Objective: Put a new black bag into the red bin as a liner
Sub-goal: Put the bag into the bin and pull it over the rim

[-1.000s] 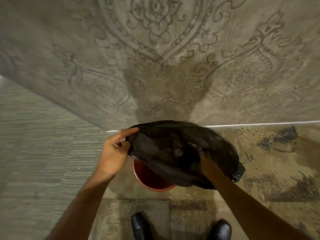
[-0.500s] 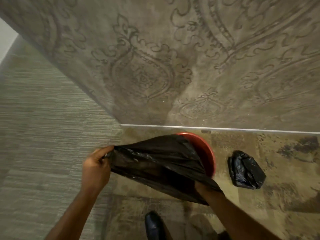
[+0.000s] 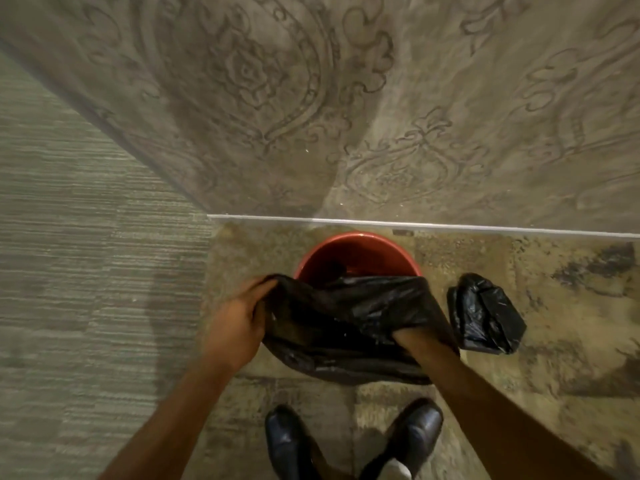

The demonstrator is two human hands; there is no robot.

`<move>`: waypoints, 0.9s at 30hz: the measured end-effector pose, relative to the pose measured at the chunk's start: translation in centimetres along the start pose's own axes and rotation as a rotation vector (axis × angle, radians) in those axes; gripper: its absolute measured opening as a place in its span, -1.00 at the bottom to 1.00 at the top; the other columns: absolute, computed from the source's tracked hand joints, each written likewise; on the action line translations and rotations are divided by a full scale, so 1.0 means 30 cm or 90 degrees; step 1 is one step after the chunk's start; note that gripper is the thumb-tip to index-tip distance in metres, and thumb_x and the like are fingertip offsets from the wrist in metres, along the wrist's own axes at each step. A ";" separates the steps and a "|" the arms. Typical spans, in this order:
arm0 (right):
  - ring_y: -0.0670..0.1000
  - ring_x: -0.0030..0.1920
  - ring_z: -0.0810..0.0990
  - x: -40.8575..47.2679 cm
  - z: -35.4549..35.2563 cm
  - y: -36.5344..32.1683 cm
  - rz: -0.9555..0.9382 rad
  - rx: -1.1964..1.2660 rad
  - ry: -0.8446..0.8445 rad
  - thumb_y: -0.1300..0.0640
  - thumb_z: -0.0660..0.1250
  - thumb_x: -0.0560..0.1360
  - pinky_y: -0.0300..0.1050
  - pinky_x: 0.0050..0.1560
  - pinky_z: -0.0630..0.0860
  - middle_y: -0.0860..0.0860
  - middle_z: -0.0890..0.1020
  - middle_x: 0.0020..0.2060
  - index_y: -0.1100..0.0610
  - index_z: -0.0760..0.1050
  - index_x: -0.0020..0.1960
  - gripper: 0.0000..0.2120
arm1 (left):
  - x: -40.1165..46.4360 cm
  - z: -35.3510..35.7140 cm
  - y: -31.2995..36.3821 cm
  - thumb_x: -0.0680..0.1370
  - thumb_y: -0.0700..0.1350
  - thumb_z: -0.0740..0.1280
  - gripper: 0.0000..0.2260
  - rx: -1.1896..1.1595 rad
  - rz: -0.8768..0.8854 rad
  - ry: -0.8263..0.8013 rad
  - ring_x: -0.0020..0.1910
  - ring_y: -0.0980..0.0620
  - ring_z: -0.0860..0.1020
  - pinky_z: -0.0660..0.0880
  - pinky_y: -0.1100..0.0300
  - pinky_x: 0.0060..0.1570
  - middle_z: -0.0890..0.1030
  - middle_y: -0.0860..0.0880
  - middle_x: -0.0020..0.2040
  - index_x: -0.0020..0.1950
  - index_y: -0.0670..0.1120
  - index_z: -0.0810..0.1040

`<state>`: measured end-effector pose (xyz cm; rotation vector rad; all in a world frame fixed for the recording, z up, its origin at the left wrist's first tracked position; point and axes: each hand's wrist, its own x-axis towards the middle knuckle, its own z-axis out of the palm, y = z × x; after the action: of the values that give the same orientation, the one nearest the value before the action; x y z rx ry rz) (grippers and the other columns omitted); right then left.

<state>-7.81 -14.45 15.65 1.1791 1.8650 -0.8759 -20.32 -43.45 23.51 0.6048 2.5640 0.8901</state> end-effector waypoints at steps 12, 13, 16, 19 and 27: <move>0.01 0.24 0.55 0.119 -0.120 0.072 -0.370 -0.072 0.164 -0.04 0.34 0.56 -0.32 0.12 0.36 0.00 0.59 0.16 -0.04 0.53 0.24 -0.74 | 0.336 0.204 0.017 0.57 -0.20 0.28 -0.31 0.062 -0.045 -0.181 0.38 -0.10 0.49 0.50 0.02 0.31 0.23 0.02 0.61 0.65 0.05 0.10; 0.03 0.16 0.61 0.127 -0.117 0.071 -0.408 -0.061 0.204 -0.04 0.39 0.53 -0.28 0.10 0.42 0.03 0.65 0.09 -0.04 0.58 0.20 -0.74 | 0.359 0.230 0.011 0.55 -0.21 0.28 -0.27 0.082 -0.060 -0.207 0.39 -0.13 0.49 0.50 -0.03 0.31 0.20 0.01 0.62 0.66 0.05 0.06; 0.09 -0.35 0.57 0.159 -0.129 0.052 -0.397 -0.195 0.247 -0.18 0.27 0.56 -0.05 -0.19 0.56 0.04 0.58 -0.38 0.00 0.64 0.01 -0.70 | 0.409 0.297 -0.010 0.49 -0.24 0.31 -0.22 0.137 -0.100 -0.237 0.34 -0.21 0.51 0.53 -0.08 0.26 0.27 -0.07 0.58 0.66 0.01 0.05; 0.16 -0.13 0.63 0.179 -0.140 -0.007 -0.382 -0.150 0.328 -0.05 0.20 0.61 0.05 -0.01 0.54 0.12 0.65 -0.17 0.15 0.58 0.15 -0.67 | 0.429 0.339 -0.032 0.50 -0.23 0.30 -0.32 0.125 -0.095 -0.206 0.26 -0.22 0.56 0.58 -0.09 0.15 0.42 -0.07 0.46 0.60 0.01 0.20; 0.22 0.40 0.45 0.255 -0.168 -0.014 -0.365 -0.134 0.210 0.21 0.25 0.55 0.05 0.43 0.35 0.15 0.45 0.45 0.03 0.24 0.57 -0.41 | 0.388 0.348 -0.091 0.57 -0.21 0.27 -0.79 0.133 -0.179 -0.187 0.06 -0.17 0.63 0.56 0.05 -0.03 0.64 -0.12 0.08 0.17 -0.10 0.58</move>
<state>-11.62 -7.16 11.57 0.6904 2.5647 -0.7818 -26.09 -34.39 11.82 0.3837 2.4076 0.4101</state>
